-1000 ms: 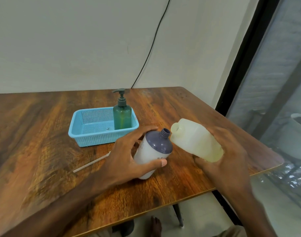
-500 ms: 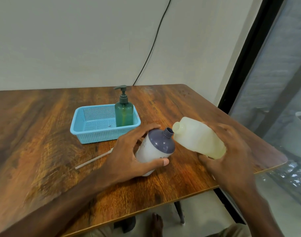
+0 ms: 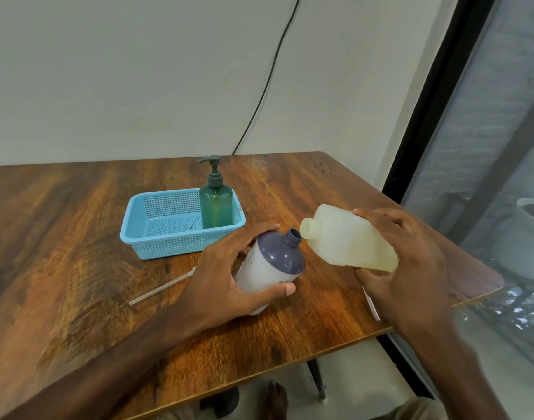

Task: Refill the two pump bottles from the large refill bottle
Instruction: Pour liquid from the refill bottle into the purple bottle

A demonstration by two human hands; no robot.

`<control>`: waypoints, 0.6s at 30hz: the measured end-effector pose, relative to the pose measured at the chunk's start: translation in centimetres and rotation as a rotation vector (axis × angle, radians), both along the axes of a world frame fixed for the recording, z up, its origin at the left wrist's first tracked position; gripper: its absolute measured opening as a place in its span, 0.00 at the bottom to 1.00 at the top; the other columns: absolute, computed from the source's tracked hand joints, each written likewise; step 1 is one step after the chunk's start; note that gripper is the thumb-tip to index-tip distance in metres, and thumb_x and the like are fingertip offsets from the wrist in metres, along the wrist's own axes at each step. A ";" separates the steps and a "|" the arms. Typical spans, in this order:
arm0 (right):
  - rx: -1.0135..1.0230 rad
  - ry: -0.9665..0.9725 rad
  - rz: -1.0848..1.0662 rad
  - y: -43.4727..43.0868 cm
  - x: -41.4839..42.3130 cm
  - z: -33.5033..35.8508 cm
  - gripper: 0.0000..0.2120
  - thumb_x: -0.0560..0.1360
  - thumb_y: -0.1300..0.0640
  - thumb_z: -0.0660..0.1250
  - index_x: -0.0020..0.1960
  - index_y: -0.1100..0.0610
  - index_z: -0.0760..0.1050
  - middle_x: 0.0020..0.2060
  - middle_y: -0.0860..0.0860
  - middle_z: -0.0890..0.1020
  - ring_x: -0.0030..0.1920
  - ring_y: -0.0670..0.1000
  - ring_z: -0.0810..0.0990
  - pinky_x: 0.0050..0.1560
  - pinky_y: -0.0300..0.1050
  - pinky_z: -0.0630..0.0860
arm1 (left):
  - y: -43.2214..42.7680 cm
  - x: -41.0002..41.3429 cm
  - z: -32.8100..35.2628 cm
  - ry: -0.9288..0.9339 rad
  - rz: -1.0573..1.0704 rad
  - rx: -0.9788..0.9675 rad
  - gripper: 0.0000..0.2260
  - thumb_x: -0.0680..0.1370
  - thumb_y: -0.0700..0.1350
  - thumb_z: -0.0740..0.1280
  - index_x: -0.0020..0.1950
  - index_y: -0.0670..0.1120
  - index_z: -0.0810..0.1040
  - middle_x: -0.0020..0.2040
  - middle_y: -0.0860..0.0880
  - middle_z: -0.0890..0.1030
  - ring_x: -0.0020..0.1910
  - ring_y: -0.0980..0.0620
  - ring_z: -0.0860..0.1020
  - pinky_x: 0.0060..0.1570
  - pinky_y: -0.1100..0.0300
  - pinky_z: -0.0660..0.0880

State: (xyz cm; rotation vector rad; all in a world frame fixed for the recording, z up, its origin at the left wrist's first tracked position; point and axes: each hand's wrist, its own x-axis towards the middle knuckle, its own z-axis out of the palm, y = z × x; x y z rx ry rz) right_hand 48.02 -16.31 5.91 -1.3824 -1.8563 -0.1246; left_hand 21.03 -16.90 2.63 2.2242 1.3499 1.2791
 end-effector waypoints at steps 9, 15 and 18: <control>0.028 -0.046 -0.031 0.2 0.1 0.9 0.42 0.61 0.59 0.84 0.71 0.44 0.73 0.67 0.50 0.74 0.69 0.58 0.70 0.62 0.58 0.74 | 0.0 0.0 -0.2 -0.010 0.000 0.006 0.38 0.66 0.64 0.81 0.73 0.59 0.72 0.66 0.65 0.77 0.65 0.63 0.76 0.61 0.65 0.75; 0.058 -0.064 -0.019 0.3 0.1 1.5 0.41 0.62 0.60 0.83 0.71 0.42 0.73 0.67 0.49 0.74 0.71 0.58 0.68 0.66 0.59 0.70 | 0.0 0.1 -0.2 -0.019 0.006 0.019 0.38 0.66 0.64 0.81 0.73 0.58 0.73 0.66 0.65 0.78 0.65 0.63 0.77 0.60 0.68 0.74; 0.065 -0.069 -0.009 0.1 0.0 1.9 0.41 0.61 0.59 0.83 0.71 0.43 0.74 0.67 0.50 0.74 0.71 0.58 0.67 0.65 0.61 0.69 | 0.1 0.1 -0.2 -0.017 0.006 0.015 0.39 0.66 0.64 0.81 0.73 0.58 0.73 0.66 0.65 0.77 0.65 0.64 0.76 0.61 0.71 0.72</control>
